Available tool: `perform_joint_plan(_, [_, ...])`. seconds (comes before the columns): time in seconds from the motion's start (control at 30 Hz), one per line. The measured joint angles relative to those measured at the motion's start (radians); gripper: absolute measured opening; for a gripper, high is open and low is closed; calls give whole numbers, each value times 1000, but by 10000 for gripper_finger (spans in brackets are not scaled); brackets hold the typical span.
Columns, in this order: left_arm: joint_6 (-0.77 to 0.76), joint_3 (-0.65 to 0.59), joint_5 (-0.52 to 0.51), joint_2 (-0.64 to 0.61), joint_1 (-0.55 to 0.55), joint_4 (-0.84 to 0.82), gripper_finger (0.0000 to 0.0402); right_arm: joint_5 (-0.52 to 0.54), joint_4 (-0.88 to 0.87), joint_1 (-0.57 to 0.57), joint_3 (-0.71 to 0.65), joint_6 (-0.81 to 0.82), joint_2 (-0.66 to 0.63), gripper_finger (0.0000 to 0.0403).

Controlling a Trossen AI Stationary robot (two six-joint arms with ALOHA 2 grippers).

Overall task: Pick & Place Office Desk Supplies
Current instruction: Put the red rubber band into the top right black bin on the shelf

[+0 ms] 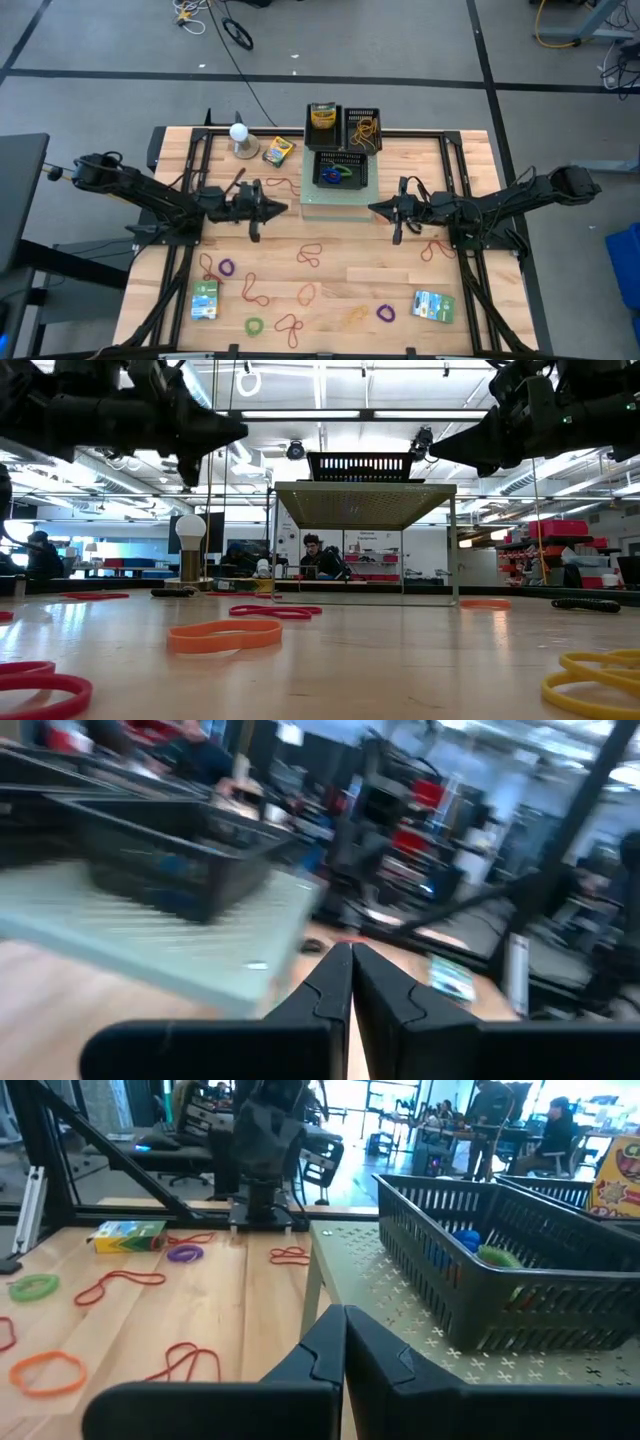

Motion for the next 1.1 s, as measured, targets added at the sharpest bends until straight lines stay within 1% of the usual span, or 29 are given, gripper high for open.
perform_joint_plan(0.07, [62, 54, 55, 0, -21, -109, 15, 0, 0, 2, 0, 4, 0, 9])
perform_joint_plan(0.1, [119, 85, 57, 0, -44, -184, 12, 0, 0, 3, 0, 11, 0, 9])
perform_joint_plan(0.13, [171, 118, 33, 1, -74, -266, 10, 0, -1, 5, 0, 24, 0, 9])
perform_joint_plan(0.2, [240, 190, -53, 1, -134, -436, 7, 1, -7, 14, 0, 40, 0, 9])
perform_joint_plan(0.27, [253, 260, -115, 1, -187, -581, 6, 0, -19, 26, 0, 48, 0, 9])
perform_joint_plan(0.43, [152, 390, -180, 1, -299, -914, 7, 1, -32, 50, 0, 48, 0, 9])
perform_joint_plan(0.53, [32, 436, -210, 1, -343, -1089, 7, 1, -47, 64, 0, 48, 0, 9])
perform_joint_plan(0.6, [-60, 441, -212, 3, -346, -1118, 8, 1, -53, 67, 0, 48, 0, 9])
perform_joint_plan(0.67, [-109, 442, -213, 22, -334, -1102, 10, 1, -52, 67, 0, 33, 0, 9])
perform_joint_plan(0.8, [-59, 443, -215, 83, -346, -1058, 7, 12, -52, 67, 0, 6, 0, 9])
perform_joint_plan(0.87, [-96, 457, -211, 104, -364, -1093, 5, 12, -61, 70, 0, 16, 0, 9])
perform_joint_plan(0.97, [-206, 516, -214, 127, -421, -1246, 14, 7, -93, 78, 0, 54, 0, 9])
perform_joint_plan(1.1, [-397, 630, -222, 174, -525, -1528, 53, -15, -127, 91, 0, 59, 0, 9])
